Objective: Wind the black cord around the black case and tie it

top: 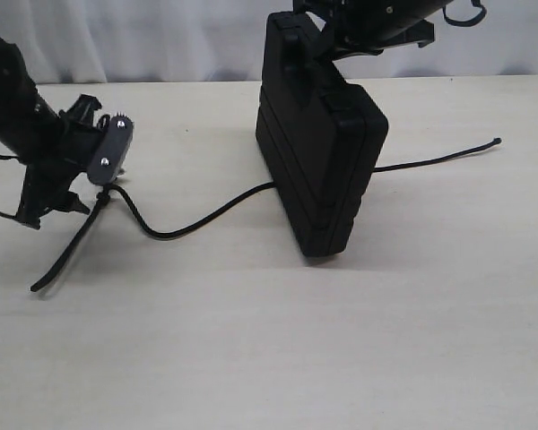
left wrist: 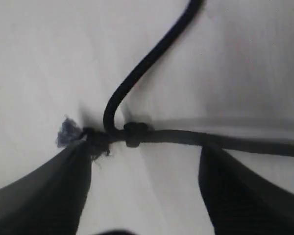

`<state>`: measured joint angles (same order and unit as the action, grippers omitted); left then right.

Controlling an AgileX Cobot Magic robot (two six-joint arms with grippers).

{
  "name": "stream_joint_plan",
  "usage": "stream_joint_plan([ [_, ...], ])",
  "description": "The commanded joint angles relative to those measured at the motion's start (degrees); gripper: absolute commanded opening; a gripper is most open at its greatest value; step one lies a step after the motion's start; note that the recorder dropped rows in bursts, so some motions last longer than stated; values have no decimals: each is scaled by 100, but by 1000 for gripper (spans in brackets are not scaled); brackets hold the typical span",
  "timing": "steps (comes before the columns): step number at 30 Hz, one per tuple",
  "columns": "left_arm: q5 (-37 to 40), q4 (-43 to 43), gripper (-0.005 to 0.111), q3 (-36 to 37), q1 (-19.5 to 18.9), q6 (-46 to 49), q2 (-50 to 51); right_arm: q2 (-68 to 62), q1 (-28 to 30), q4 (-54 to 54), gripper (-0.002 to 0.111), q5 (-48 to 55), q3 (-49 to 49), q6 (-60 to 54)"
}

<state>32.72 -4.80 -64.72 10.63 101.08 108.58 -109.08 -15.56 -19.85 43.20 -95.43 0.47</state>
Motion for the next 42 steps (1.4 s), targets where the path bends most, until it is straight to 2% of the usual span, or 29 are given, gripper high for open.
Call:
stream_joint_plan([
  [1,-730,-38,61,-6,10,809,284,-132,40,271,4,191,88,-82],
  [5,-1439,-38,61,-6,10,821,471,-132,40,271,4,191,88,-82],
  [9,-1646,-38,59,-6,10,821,645,-132,40,271,4,191,88,-82],
  [14,-1423,-275,44,-6,10,811,868,-132,40,271,4,191,88,-82],
  [18,-1333,-1001,31,-6,10,735,918,-132,40,271,4,191,88,-82],
  [21,-1388,-1922,14,-6,10,37,918,-132,40,271,4,191,88,-82],
  [24,-1710,-2249,0,-6,10,-1697,918,-132,40,271,4,191,88,-82],
  [27,-2206,-2114,0,-6,-36,-3881,918,-132,40,271,4,191,88,-82],
  [30,-2024,-2097,0,-110,-190,-5114,918,-132,40,271,4,191,88,-82],
  [31,-1775,-2097,0,-211,-276,-5644,918,-132,40,271,4,191,88,-82],
  [32,-1049,-2097,0,-471,-480,-6689,918,-132,40,271,4,191,88,-82],
  [33,-582,-2097,0,-630,-588,-7082,918,-132,40,271,4,191,88,-82],
  [34,273,-2097,0,-930,-757,-7448,918,-132,40,271,4,191,88,-82],
  [36,1142,-2097,2,-1168,-908,-7566,918,-132,40,271,4,191,88,-82],
  [37,1347,-2087,5,-1200,-927,-7566,918,-132,40,271,4,191,88,-82],
  [39,1628,-2078,22,-1205,-936,-7566,918,-132,40,271,4,191,88,-82],
  [40,1787,-2091,36,-1205,-926,-7566,918,-132,40,271,4,191,88,-82],
  [42,2045,-2043,48,-1205,-926,-7566,918,-132,40,271,4,191,88,-82],
])
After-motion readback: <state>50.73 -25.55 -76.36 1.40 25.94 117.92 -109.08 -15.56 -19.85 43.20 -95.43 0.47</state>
